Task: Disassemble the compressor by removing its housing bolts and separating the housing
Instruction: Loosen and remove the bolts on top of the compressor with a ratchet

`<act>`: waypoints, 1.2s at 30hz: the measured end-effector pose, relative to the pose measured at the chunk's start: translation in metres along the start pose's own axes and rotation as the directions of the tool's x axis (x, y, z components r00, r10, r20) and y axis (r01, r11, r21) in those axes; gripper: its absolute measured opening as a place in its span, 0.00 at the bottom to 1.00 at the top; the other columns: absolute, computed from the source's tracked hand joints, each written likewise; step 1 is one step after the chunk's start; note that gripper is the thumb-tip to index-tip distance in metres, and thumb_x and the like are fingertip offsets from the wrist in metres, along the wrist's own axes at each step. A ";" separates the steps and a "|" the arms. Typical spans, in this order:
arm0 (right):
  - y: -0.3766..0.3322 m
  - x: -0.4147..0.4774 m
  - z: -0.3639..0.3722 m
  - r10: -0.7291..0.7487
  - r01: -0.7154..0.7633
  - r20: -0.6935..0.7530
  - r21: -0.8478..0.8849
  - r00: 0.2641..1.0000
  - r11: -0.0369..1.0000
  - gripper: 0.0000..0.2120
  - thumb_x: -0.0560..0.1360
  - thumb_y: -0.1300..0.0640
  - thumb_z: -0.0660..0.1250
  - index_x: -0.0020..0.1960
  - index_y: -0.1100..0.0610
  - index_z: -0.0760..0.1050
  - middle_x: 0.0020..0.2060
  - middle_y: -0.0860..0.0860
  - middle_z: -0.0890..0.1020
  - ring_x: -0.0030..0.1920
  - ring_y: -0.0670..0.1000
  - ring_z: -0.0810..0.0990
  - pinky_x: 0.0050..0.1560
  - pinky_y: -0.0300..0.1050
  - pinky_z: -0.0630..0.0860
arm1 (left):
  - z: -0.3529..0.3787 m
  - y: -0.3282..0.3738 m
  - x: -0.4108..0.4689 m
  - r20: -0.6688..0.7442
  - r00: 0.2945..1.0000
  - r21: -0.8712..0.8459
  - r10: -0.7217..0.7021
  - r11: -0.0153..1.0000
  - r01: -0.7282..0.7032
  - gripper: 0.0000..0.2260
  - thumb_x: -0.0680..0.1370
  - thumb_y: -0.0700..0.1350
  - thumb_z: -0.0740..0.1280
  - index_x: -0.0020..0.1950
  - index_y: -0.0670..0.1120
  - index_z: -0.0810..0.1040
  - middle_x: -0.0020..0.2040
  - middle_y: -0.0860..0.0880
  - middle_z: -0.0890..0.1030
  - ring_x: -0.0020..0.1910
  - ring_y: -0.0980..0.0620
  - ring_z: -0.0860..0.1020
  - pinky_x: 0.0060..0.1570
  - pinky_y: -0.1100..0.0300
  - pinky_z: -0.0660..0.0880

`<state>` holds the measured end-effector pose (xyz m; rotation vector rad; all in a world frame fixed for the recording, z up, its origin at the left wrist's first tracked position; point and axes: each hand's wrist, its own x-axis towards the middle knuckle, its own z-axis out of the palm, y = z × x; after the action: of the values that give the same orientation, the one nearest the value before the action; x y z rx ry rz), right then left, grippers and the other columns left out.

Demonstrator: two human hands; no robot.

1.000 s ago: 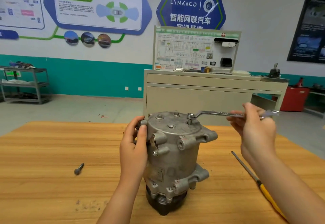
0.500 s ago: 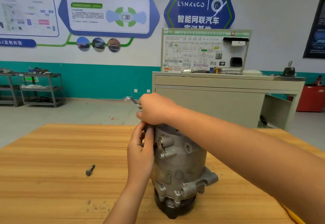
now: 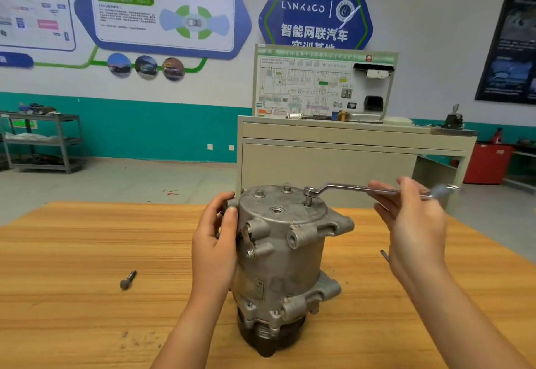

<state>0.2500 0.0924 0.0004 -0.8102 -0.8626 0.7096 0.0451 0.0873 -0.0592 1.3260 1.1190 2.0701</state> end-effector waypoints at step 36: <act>-0.022 -0.010 -0.010 0.180 -0.216 0.252 0.122 0.951 0.969 0.06 0.74 0.61 0.66 0.39 0.60 0.76 0.26 0.50 0.79 0.27 0.45 0.80 0.27 0.33 0.75 | -0.025 0.027 0.016 0.183 0.982 0.110 -0.047 0.994 0.027 0.11 0.79 0.39 0.62 0.49 0.55 0.78 0.47 0.58 0.80 0.42 0.72 0.77 0.36 0.79 0.69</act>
<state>0.2579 0.0699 0.0106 -0.6918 -0.9392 1.0546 0.0173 0.0731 -0.0337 1.5026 1.1760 1.8396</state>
